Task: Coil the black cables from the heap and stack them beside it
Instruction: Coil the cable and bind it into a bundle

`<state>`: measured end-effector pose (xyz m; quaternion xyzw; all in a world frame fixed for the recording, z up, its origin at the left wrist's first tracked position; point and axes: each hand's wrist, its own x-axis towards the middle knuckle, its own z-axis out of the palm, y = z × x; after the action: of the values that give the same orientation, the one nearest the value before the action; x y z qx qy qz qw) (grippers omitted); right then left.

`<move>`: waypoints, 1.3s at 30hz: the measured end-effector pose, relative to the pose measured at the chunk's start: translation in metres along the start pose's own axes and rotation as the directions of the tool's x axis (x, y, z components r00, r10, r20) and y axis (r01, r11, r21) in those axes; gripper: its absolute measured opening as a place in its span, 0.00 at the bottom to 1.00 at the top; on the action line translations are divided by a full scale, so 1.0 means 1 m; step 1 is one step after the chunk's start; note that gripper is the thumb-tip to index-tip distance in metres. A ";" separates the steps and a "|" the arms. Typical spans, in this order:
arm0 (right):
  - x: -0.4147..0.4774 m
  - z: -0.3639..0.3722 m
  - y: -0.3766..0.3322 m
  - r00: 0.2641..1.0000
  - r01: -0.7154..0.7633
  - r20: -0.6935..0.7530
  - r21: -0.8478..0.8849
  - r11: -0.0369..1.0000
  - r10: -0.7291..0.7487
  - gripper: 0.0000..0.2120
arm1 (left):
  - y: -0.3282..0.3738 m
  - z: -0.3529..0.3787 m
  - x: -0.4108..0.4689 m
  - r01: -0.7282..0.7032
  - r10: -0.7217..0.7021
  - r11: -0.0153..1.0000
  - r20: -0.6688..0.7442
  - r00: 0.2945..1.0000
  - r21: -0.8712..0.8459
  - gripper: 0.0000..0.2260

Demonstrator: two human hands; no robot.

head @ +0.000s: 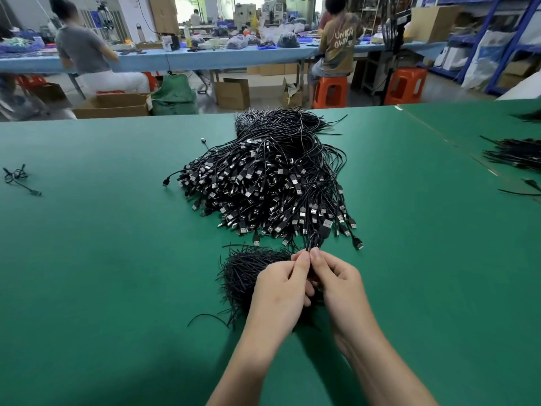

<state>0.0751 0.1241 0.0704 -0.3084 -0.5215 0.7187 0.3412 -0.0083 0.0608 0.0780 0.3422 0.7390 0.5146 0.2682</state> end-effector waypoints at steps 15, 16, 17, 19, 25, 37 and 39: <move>0.009 -0.009 -0.001 0.998 -0.007 -0.055 -0.214 0.977 -0.005 0.15 | -0.046 -0.069 0.026 -0.284 0.396 0.636 0.012 0.918 0.718 0.05; 0.009 -0.009 -0.001 0.999 -0.005 -0.049 -0.233 0.972 -0.006 0.15 | -0.046 -0.070 0.028 -0.296 0.400 0.631 0.027 0.916 0.717 0.04; 0.009 -0.009 0.000 0.999 -0.003 -0.045 -0.248 0.969 -0.008 0.15 | -0.045 -0.071 0.030 -0.305 0.405 0.624 0.037 0.914 0.719 0.04; 0.009 -0.009 0.000 0.999 -0.003 -0.045 -0.261 0.965 -0.009 0.15 | -0.043 -0.073 0.033 -0.311 0.408 0.611 0.047 0.912 0.728 0.02; 0.008 -0.011 0.003 0.999 -0.035 -0.030 -0.226 0.974 0.029 0.15 | -0.038 -0.078 0.034 -0.358 0.457 0.609 0.056 0.888 0.708 0.01; 0.011 -0.010 0.007 0.999 0.033 -0.025 -0.272 0.962 -0.042 0.15 | -0.041 -0.070 0.035 -0.426 0.542 0.750 -0.099 0.835 0.506 0.04; 0.011 -0.010 0.008 0.998 0.046 -0.022 -0.279 0.959 -0.055 0.15 | -0.039 -0.067 0.035 -0.425 0.519 0.796 -0.124 0.846 0.431 0.06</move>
<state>0.0754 0.1365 0.0592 -0.3504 -0.6198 0.6248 0.3205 -0.0895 0.0406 0.0612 0.4990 0.7424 0.4459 -0.0322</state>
